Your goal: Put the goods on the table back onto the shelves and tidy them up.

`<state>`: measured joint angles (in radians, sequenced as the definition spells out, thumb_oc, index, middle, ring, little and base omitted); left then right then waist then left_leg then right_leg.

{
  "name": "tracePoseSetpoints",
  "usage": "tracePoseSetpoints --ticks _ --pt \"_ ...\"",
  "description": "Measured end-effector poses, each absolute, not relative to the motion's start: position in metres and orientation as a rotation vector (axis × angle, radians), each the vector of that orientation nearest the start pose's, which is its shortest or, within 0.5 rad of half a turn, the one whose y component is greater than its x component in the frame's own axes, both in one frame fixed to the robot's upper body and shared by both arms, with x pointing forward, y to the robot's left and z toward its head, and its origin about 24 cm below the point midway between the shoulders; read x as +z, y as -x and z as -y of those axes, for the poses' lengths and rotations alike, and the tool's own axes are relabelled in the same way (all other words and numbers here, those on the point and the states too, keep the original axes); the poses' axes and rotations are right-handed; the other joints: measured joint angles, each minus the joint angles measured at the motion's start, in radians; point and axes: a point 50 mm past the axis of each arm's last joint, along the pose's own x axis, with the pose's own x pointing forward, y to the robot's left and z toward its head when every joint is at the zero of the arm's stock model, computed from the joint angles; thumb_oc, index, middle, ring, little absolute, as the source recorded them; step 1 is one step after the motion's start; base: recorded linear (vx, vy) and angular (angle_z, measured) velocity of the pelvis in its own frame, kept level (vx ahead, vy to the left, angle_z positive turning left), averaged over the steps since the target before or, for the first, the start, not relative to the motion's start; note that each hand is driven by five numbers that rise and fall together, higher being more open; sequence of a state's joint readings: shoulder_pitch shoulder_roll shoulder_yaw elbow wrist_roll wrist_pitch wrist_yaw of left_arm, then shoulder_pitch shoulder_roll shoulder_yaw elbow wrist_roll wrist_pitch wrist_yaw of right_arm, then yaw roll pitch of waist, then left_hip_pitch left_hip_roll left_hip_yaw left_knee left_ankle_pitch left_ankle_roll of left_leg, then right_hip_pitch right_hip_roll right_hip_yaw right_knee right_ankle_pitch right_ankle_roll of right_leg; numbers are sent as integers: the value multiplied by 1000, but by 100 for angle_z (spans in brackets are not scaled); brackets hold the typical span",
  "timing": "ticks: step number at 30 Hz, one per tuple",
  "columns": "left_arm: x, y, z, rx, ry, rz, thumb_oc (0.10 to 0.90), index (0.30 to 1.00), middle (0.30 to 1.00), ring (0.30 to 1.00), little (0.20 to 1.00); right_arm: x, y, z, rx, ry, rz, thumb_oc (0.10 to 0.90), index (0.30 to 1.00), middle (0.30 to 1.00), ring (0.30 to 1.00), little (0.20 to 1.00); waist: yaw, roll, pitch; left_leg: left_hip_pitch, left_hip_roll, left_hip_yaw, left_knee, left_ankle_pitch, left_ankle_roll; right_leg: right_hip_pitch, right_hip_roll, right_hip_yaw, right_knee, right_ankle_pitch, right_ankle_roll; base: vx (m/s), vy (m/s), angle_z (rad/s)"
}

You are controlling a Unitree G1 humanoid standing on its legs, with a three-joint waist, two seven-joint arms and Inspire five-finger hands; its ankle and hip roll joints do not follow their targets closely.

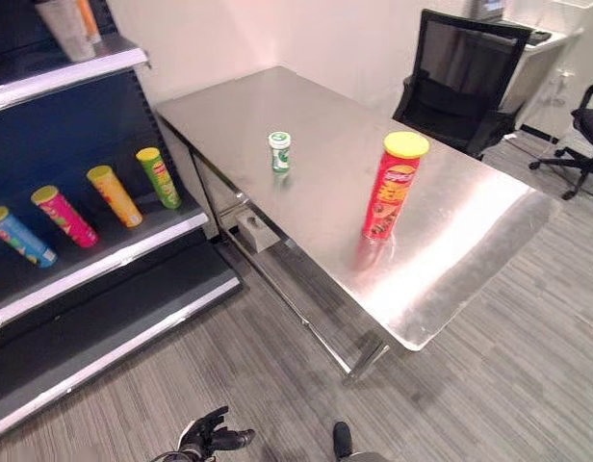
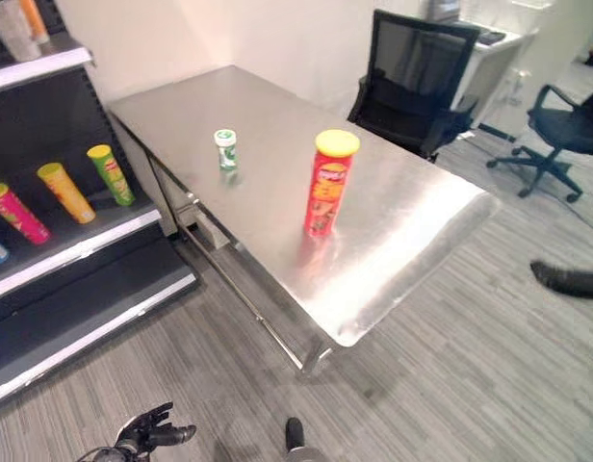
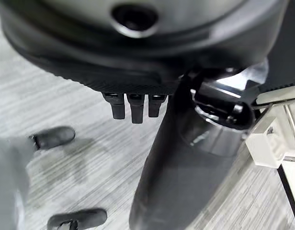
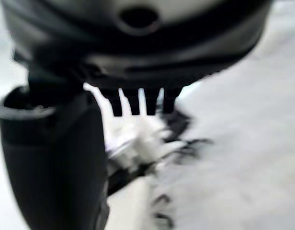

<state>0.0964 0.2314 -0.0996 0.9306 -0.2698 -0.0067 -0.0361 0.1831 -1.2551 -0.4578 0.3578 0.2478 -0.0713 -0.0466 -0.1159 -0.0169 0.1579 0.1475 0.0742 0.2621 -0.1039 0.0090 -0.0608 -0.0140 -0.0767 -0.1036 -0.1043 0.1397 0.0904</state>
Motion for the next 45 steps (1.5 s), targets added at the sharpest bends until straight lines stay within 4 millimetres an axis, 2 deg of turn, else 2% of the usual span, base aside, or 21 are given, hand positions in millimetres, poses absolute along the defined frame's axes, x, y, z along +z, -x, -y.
tracePoseSetpoints --ticks 2,4,6,9,10,11,14,18,22,35,45 --pt "-148 -105 -223 136 11 -1034 800 900 900 900 900 240 -210 429 -519 956 49 800 900 900 900 900 20 -11 -3 3 1 1 2 1 1 1 0 -1 0 3 2 11 19 1" --pt "-152 -93 -223 134 12 -1070 800 900 900 900 900 245 -227 411 -417 946 108 800 900 900 900 900 39 -25 -6 -1 0 0 2 3 0 4 -2 -5 0 6 1 2 2 6" --pt "-151 -92 -224 127 18 -1072 800 900 900 900 900 234 -236 404 -337 929 82 800 900 900 900 900 68 -32 -8 1 -3 -14 3 5 1 13 -6 -22 0 13 -9 5 -12 26" --pt "-152 -89 -227 138 16 -1072 800 900 900 900 900 217 -245 407 -306 908 -2 800 900 900 900 900 104 -31 -8 1 -4 -42 3 5 2 28 -11 -43 1 8 -5 11 -19 31" --pt "-154 -81 -230 152 15 -1099 800 900 900 900 900 210 -253 404 -287 846 -12 800 900 900 900 900 116 -30 -8 2 -3 -55 3 5 2 36 -13 -57 5 6 -5 17 -22 26" --pt "-156 -76 -230 160 18 -1118 800 900 900 900 900 209 -260 397 -256 822 -5 800 900 900 900 900 127 -28 -9 1 -4 -58 3 5 2 37 -14 -59 4 5 -4 20 -18 22" --pt "-155 -79 -230 159 17 -1108 800 900 900 900 900 211 -272 385 -205 827 11 800 900 900 900 900 136 -29 -9 -1 -4 -72 3 7 0 43 -16 -73 3 3 -2 9 -11 15" --pt "-155 -79 -230 162 22 -1106 800 900 900 900 900 210 -273 384 -183 771 12 800 900 900 900 900 150 -32 -7 -14 -3 -96 2 8 -2 50 -18 -90 0 -9 12 8 -16 17" --pt "-155 -78 -230 180 51 -1104 800 900 900 900 900 209 -273 384 -168 697 15 800 900 900 900 900 156 -32 -7 -21 -3 -111 3 11 -1 53 -19 -113 1 -7 10 4 -15 11" --pt "-155 -80 -229 176 50 -1099 800 900 900 900 900 201 -286 380 -134 701 -47 800 900 900 900 900 160 -33 -6 -29 -3 -136 3 18 -2 56 -21 -136 1 -9 10 -5 -4 5" --pt "-155 -80 -230 177 50 -1097 800 900 900 900 900 202 -287 379 -132 678 -39 800 900 900 900 900 167 -37 -4 -30 -3 -146 3 19 -3 59 -22 -142 1 -10 10 0 0 0"
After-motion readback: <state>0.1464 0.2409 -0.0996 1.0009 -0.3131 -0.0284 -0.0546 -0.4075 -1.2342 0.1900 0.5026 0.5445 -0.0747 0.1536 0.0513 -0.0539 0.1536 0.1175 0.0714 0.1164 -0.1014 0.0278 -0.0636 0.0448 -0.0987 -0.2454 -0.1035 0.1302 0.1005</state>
